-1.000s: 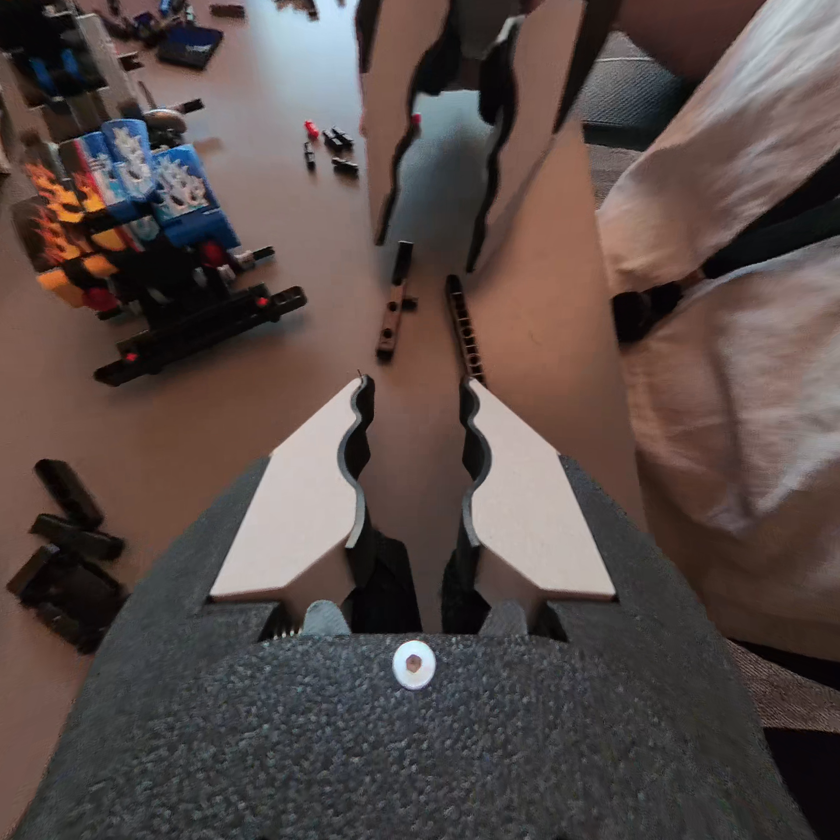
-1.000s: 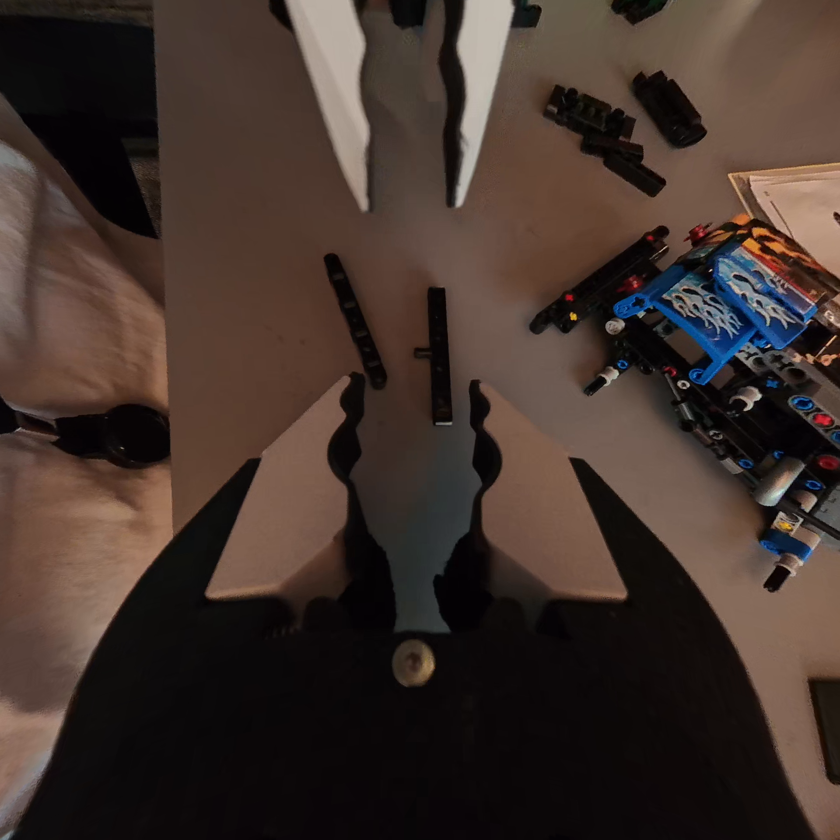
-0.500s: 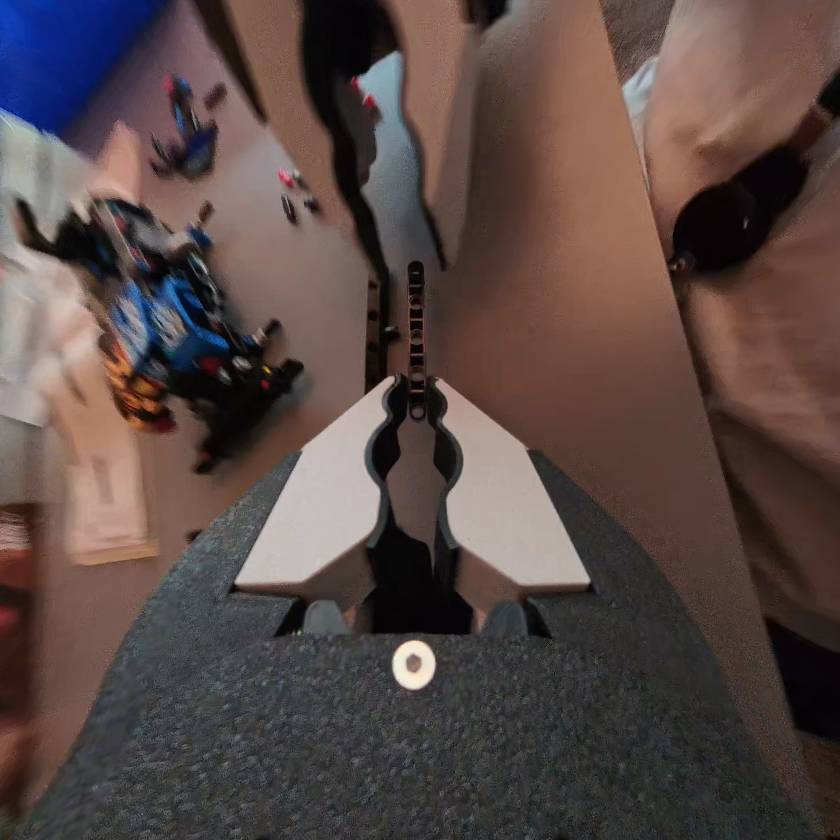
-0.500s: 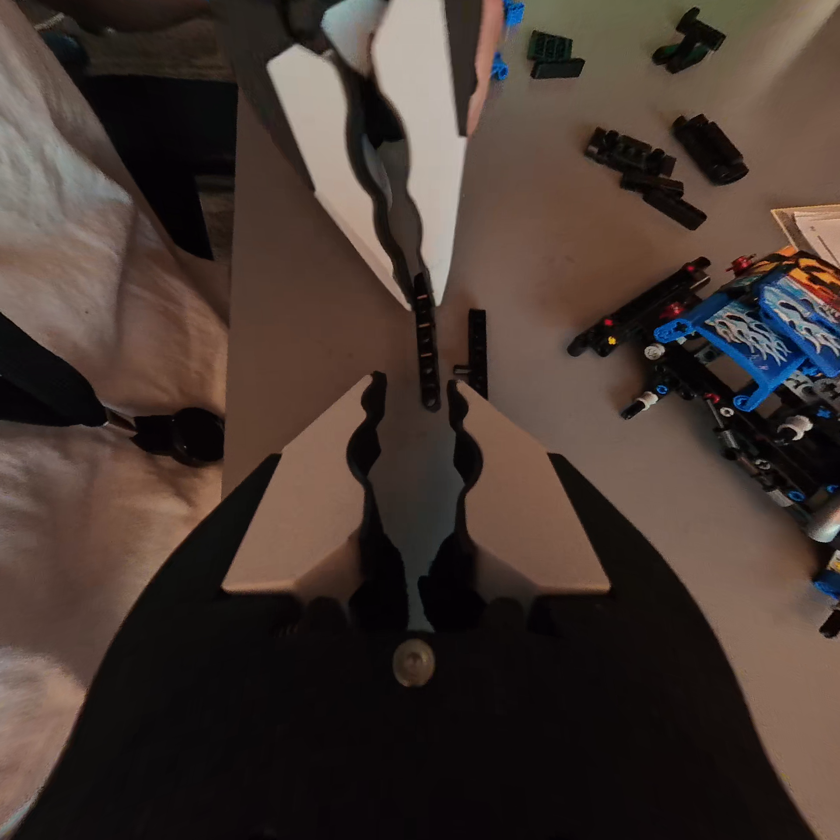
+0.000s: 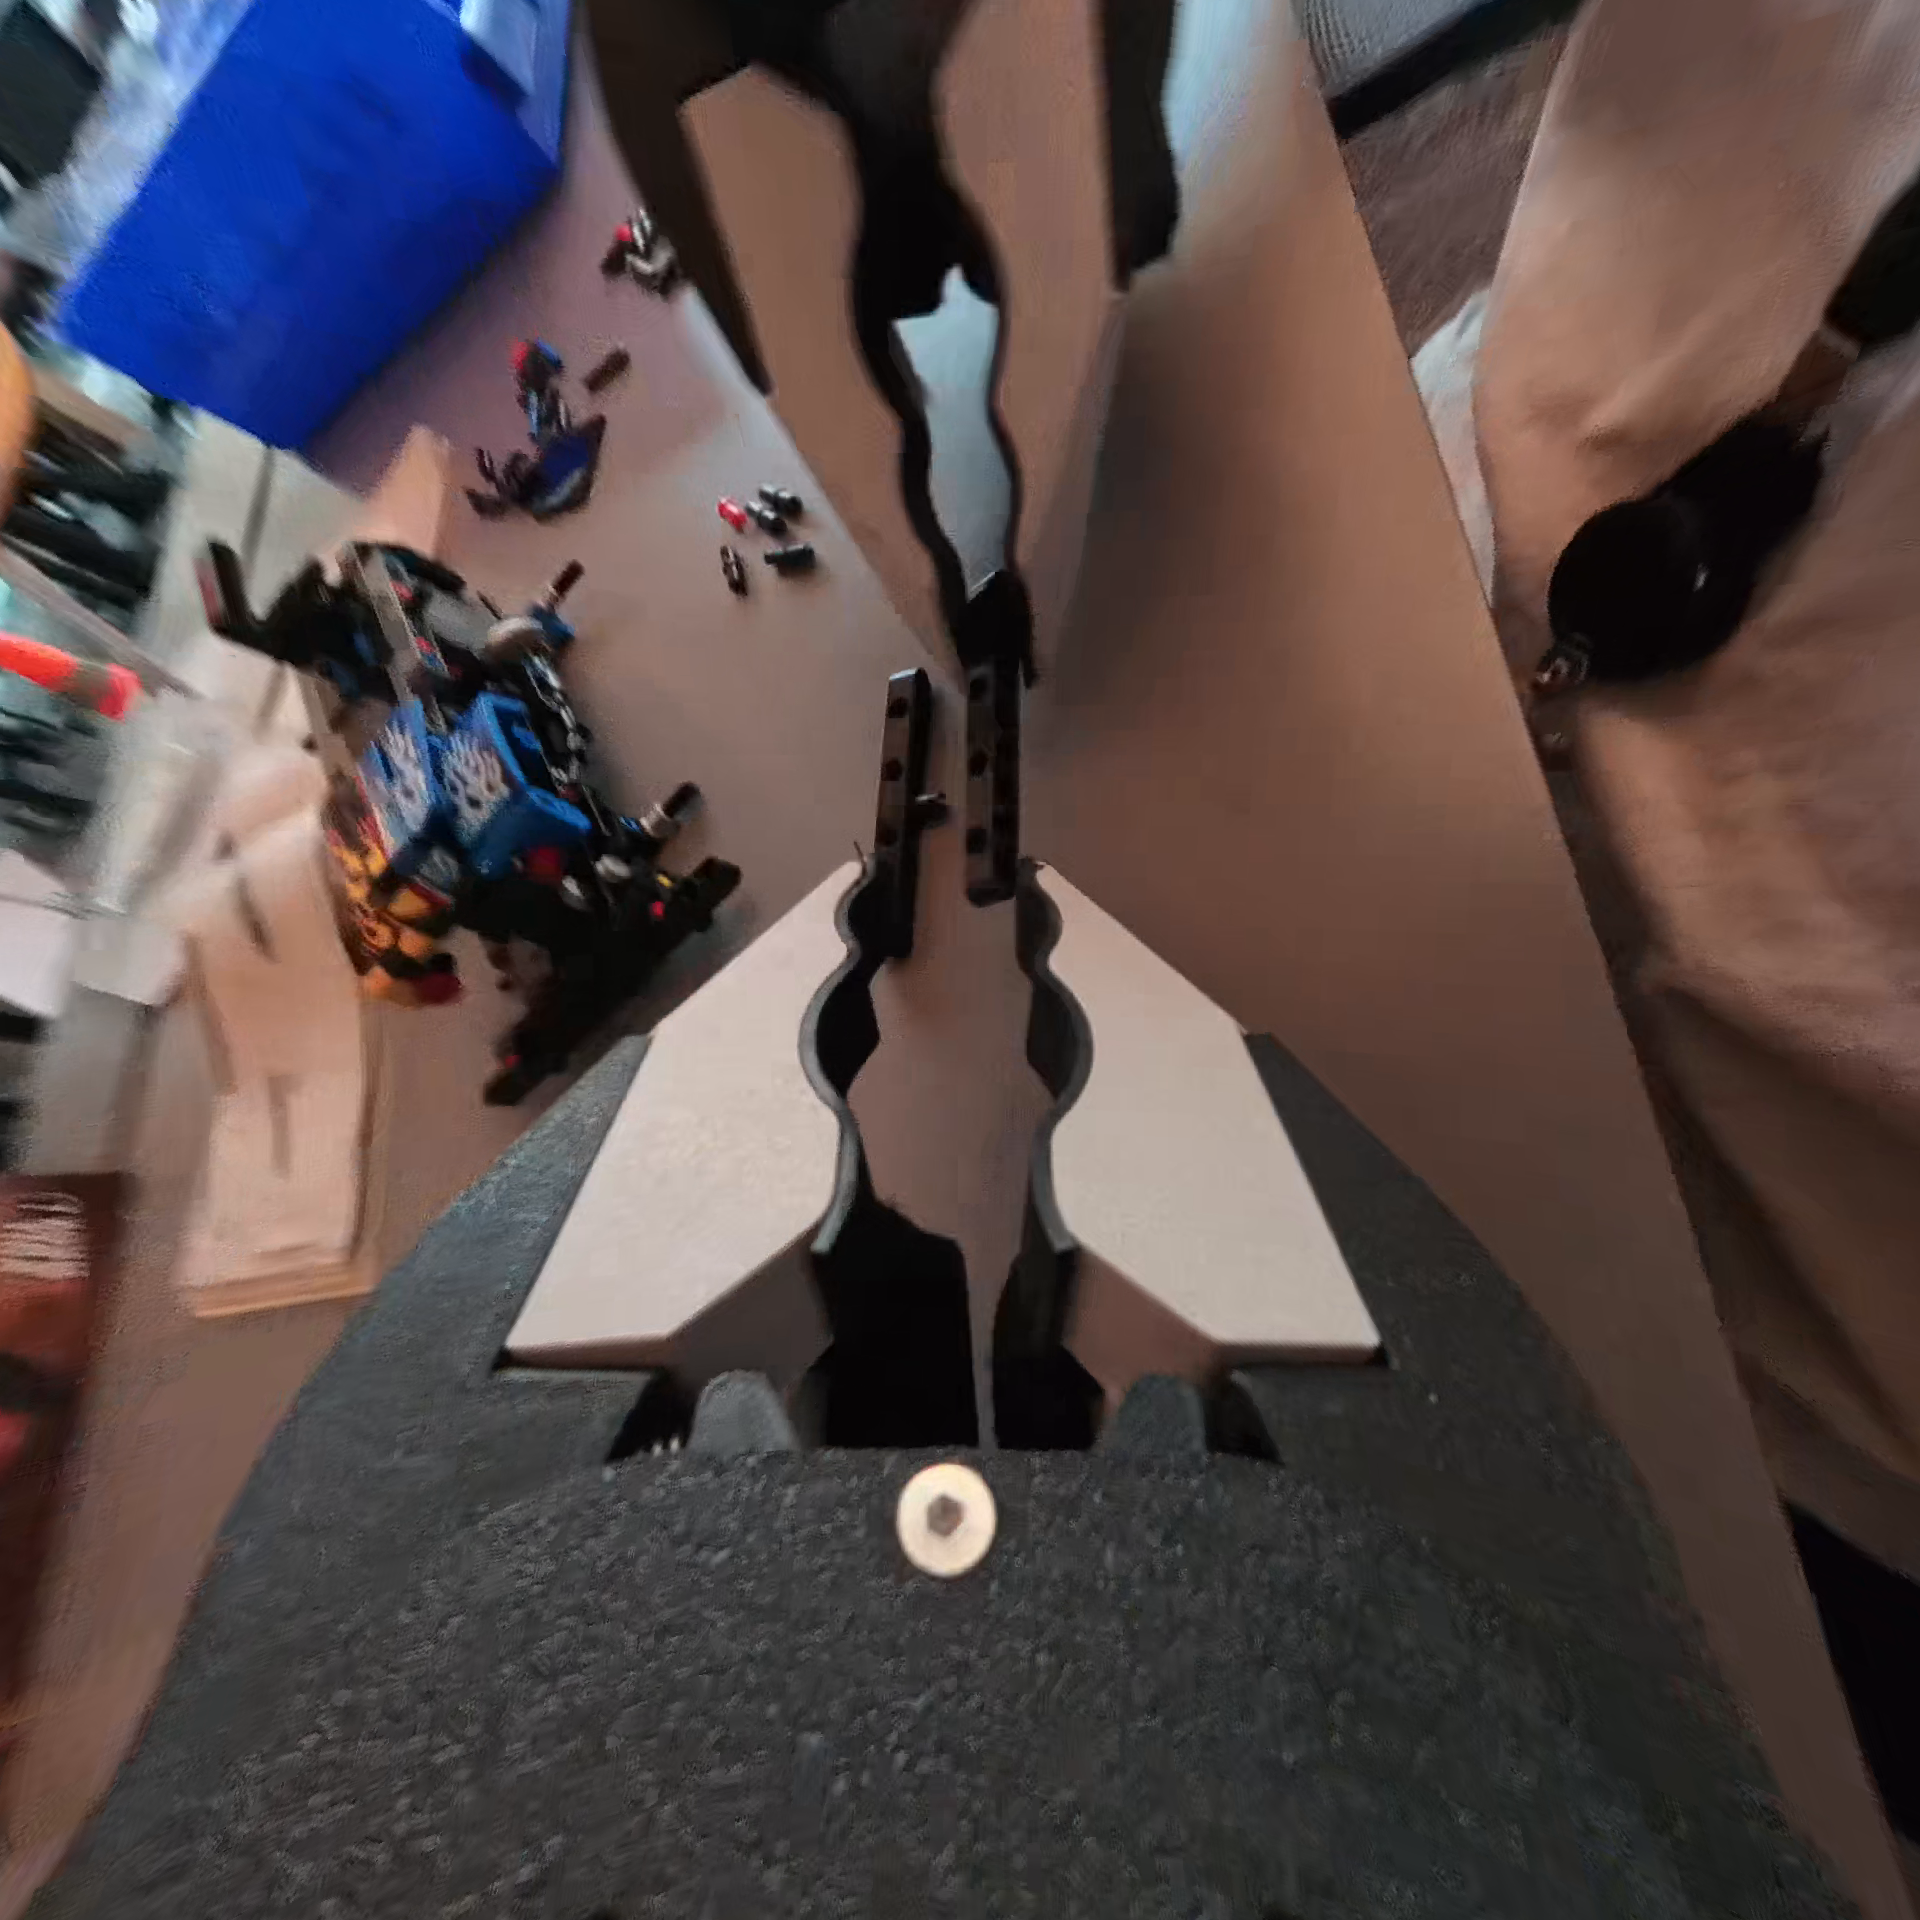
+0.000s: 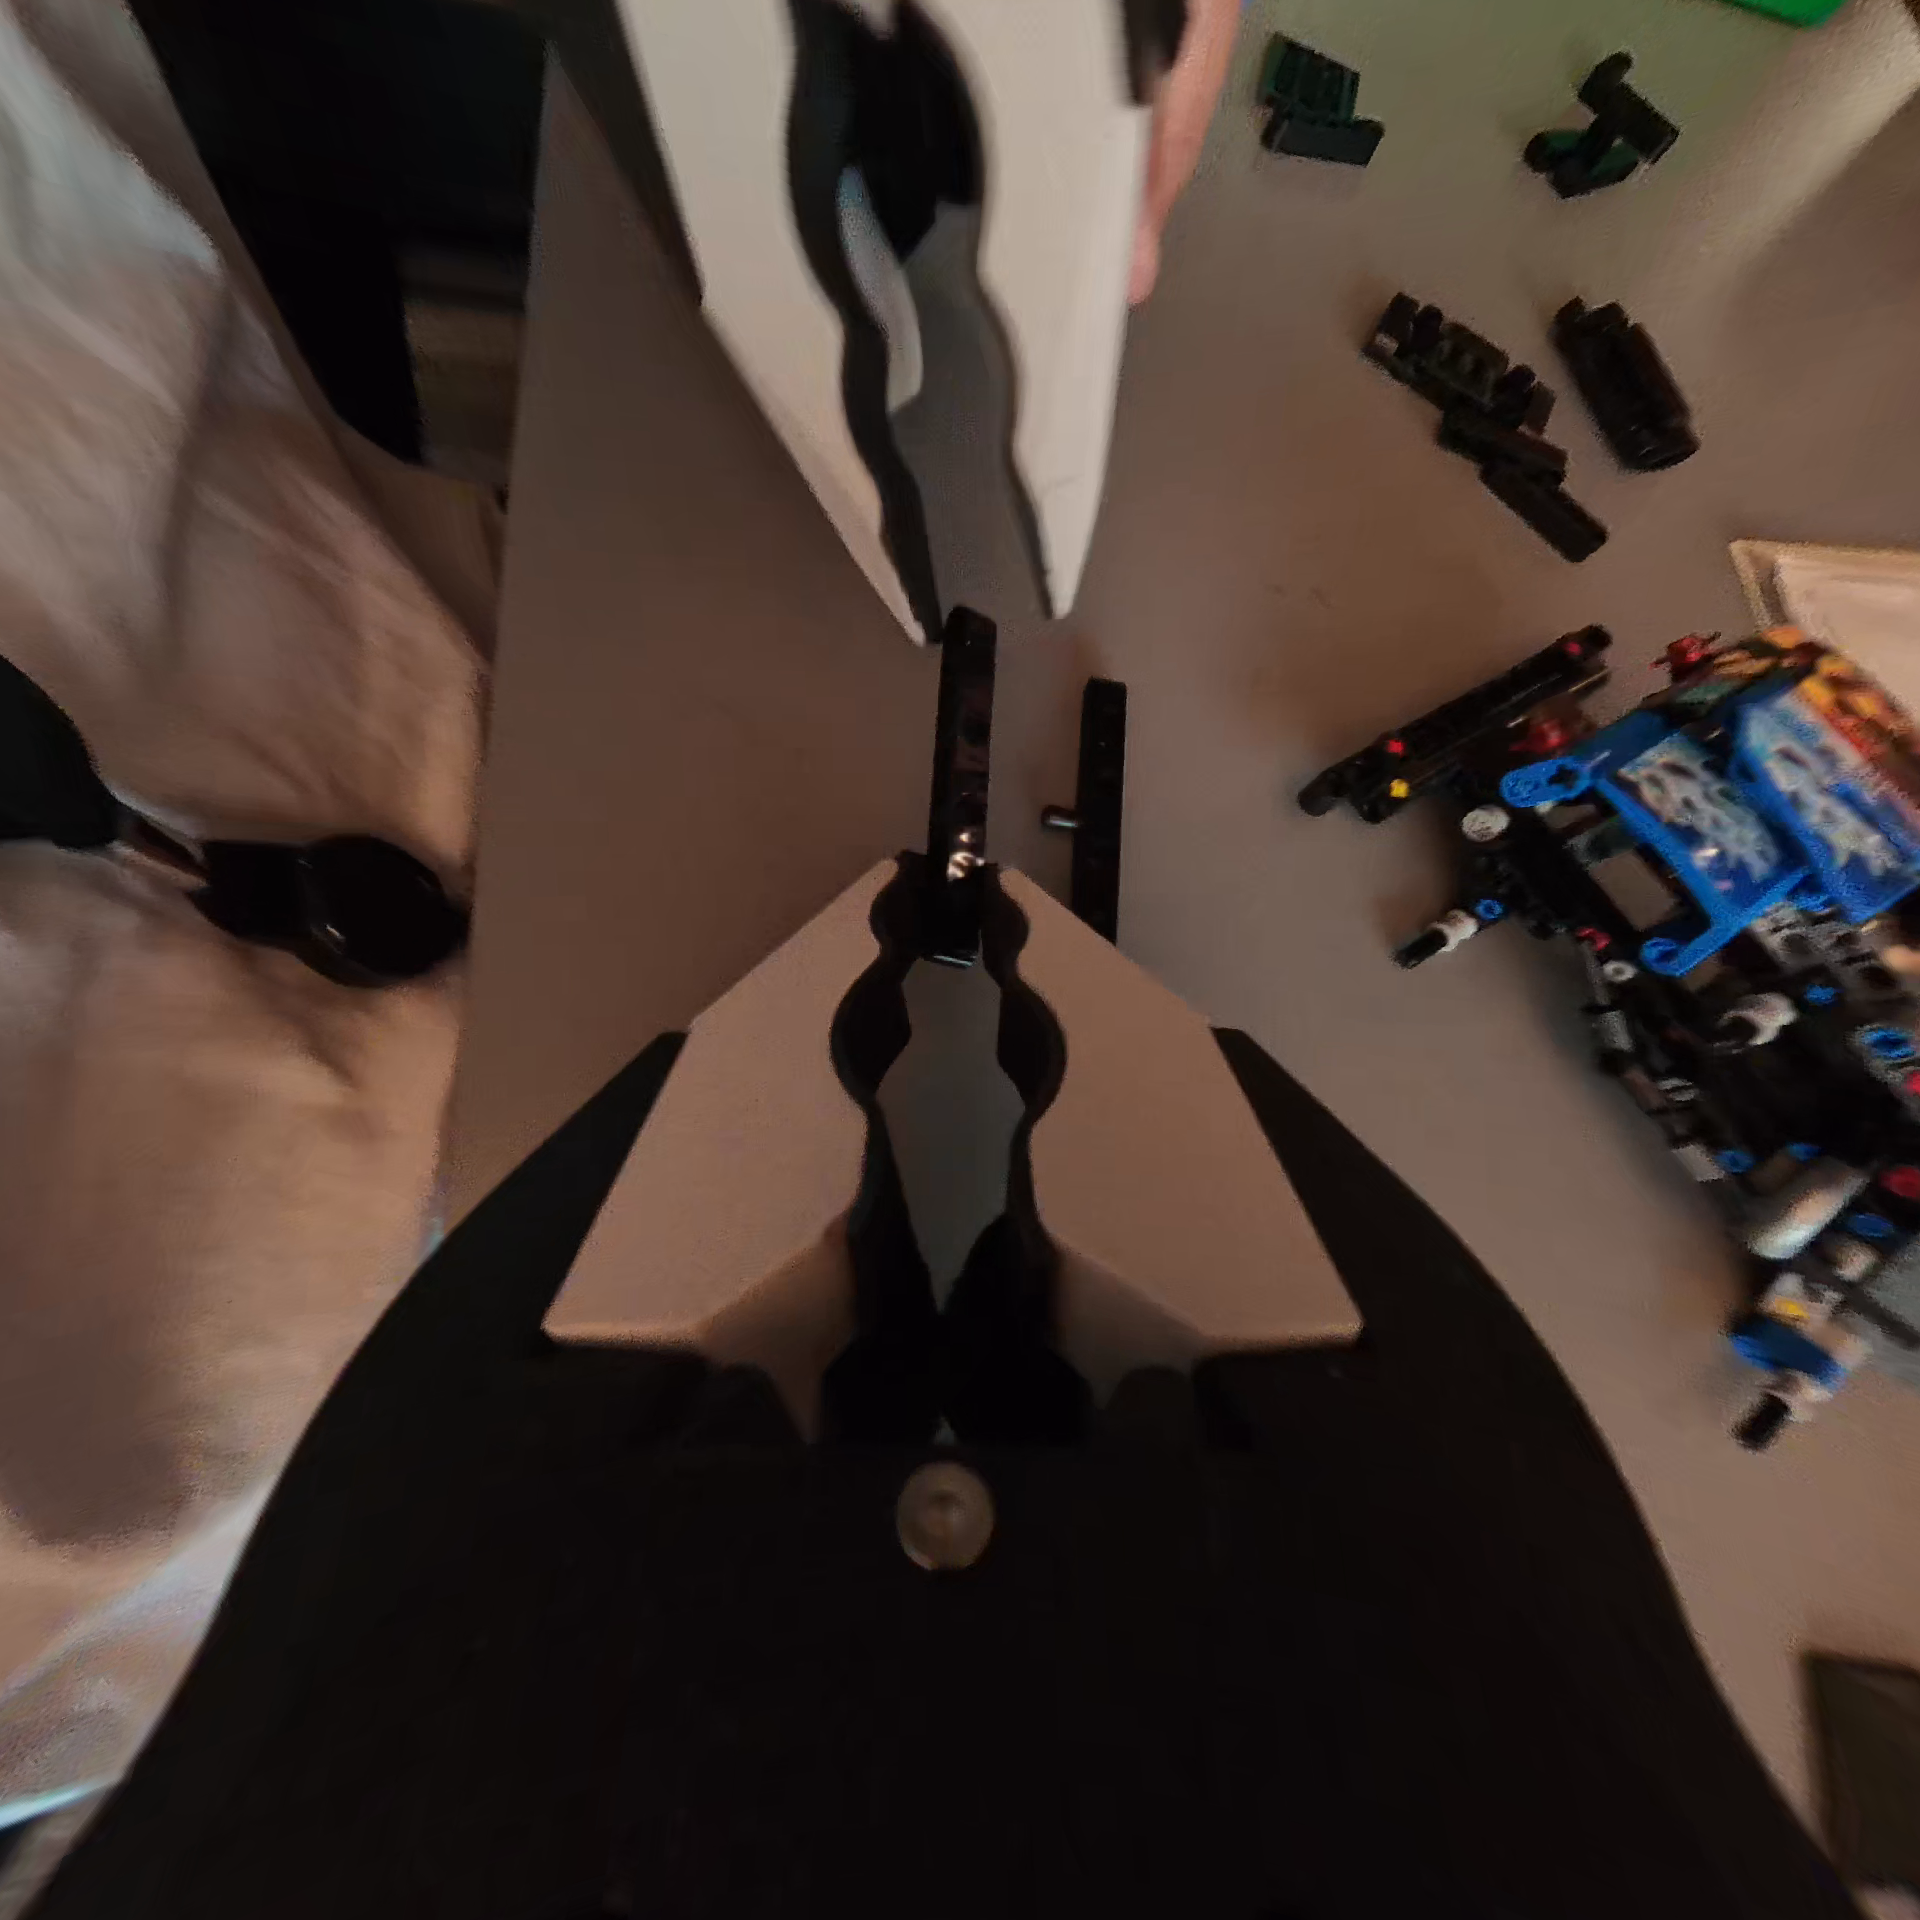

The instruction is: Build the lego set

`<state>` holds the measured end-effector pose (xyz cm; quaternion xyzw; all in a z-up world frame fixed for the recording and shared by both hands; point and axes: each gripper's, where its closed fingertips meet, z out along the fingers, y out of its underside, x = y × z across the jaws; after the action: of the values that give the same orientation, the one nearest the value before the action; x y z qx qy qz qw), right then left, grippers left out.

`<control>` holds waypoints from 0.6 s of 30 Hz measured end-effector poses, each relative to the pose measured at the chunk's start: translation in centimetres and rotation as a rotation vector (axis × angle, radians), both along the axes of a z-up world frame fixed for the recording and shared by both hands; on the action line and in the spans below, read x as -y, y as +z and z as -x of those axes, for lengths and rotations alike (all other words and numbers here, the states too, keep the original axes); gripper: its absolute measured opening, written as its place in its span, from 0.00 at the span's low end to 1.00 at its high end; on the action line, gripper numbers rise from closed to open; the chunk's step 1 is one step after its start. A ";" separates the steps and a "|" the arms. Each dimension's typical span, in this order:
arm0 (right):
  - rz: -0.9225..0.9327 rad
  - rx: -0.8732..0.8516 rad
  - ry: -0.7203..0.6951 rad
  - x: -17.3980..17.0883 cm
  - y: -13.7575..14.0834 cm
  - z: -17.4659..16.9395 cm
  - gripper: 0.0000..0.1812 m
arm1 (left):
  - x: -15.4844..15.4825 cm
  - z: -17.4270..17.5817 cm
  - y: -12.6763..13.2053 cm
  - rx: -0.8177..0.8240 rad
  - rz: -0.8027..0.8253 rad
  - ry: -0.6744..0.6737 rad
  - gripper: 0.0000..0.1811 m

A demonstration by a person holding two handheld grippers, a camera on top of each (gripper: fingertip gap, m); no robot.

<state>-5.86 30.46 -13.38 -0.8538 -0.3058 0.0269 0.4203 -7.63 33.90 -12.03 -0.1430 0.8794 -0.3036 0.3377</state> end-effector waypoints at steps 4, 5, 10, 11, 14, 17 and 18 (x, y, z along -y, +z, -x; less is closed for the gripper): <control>-0.024 0.113 0.005 -0.1 -0.4 -0.1 0.05 | -0.3 -0.1 -0.9 -0.174 0.153 0.020 0.12; -0.029 0.118 0.003 -0.2 -0.3 0.0 0.05 | -0.2 -0.1 -1.0 -0.195 0.173 0.015 0.11; -0.018 0.115 -0.018 -0.2 -0.6 -0.4 0.05 | 0.0 -0.4 -1.8 -0.230 0.176 0.009 0.06; -0.018 0.109 -0.022 -0.2 -0.7 -0.4 0.05 | 0.0 -0.5 -1.9 -0.225 0.168 0.010 0.05; -0.004 0.077 -0.027 -0.2 -0.9 -0.3 0.06 | 0.0 -0.5 -1.9 -0.233 0.167 0.004 0.02; -0.009 0.005 -0.034 -0.2 -0.4 -0.1 0.12 | -0.1 -0.4 -1.8 -0.248 0.183 0.010 0.01; -0.020 -0.018 -0.034 -0.2 0.0 0.0 0.13 | -0.2 -0.4 -1.8 -0.243 0.177 0.016 0.01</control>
<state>-5.88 30.70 -13.41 -0.8544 -0.2878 0.0242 0.4319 -7.19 34.14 -13.83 -0.2149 0.8824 -0.3578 0.2173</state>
